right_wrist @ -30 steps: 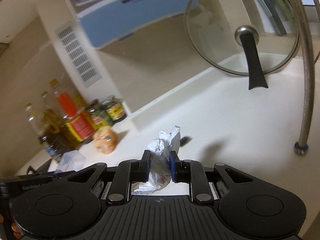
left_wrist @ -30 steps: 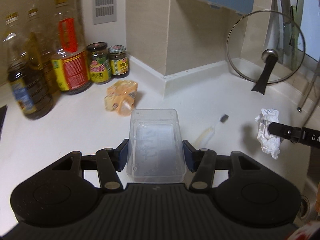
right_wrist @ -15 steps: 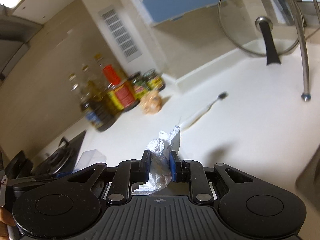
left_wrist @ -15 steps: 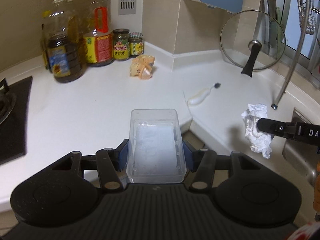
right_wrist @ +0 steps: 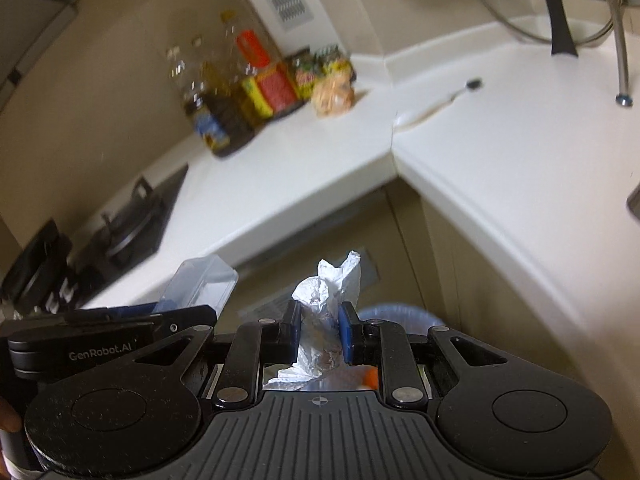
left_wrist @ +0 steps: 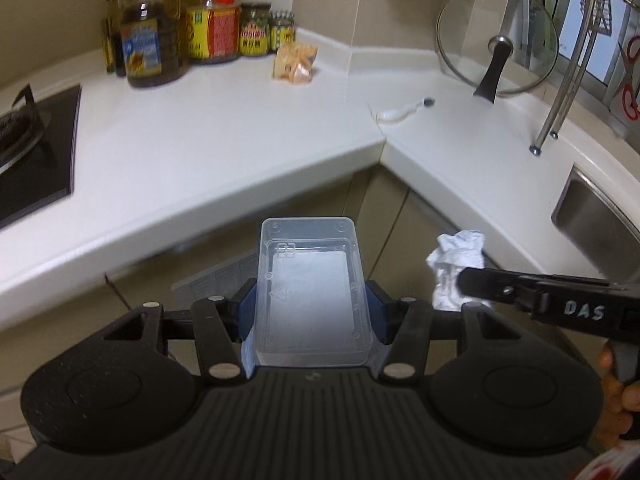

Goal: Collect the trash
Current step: 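Carry the clear box and tissue down over the trash bin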

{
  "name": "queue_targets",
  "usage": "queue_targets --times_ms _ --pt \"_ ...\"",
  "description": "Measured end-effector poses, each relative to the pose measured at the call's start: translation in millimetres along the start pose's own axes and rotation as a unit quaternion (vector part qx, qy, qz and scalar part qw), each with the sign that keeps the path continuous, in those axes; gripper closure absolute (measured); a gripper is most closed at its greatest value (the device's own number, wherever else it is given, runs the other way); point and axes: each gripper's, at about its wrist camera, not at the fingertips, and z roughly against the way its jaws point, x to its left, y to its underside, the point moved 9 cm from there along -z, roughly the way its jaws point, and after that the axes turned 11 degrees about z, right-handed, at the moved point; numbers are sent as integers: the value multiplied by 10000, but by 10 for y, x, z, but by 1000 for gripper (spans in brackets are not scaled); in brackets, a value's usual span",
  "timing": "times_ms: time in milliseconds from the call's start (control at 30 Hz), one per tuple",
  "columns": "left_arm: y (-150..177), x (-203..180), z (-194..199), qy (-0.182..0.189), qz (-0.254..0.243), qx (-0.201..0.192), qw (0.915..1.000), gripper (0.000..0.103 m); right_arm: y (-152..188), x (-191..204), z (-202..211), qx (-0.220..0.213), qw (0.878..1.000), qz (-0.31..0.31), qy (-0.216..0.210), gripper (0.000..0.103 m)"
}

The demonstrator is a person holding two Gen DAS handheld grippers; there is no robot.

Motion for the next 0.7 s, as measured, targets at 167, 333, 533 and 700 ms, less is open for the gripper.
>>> queue_targets --times_ms 167,333,533,700 --pt "251 69 -96 -104 131 235 9996 50 258 23 -188 420 9990 170 -40 83" --pt "441 121 -306 -294 303 476 9980 50 454 -88 -428 764 9964 369 -71 83" --pt "639 99 -633 -438 511 755 9949 50 615 -288 -684 1084 9916 702 -116 83" --pt "738 92 -913 -547 683 872 9923 50 707 -482 -908 1255 9893 733 -151 83"
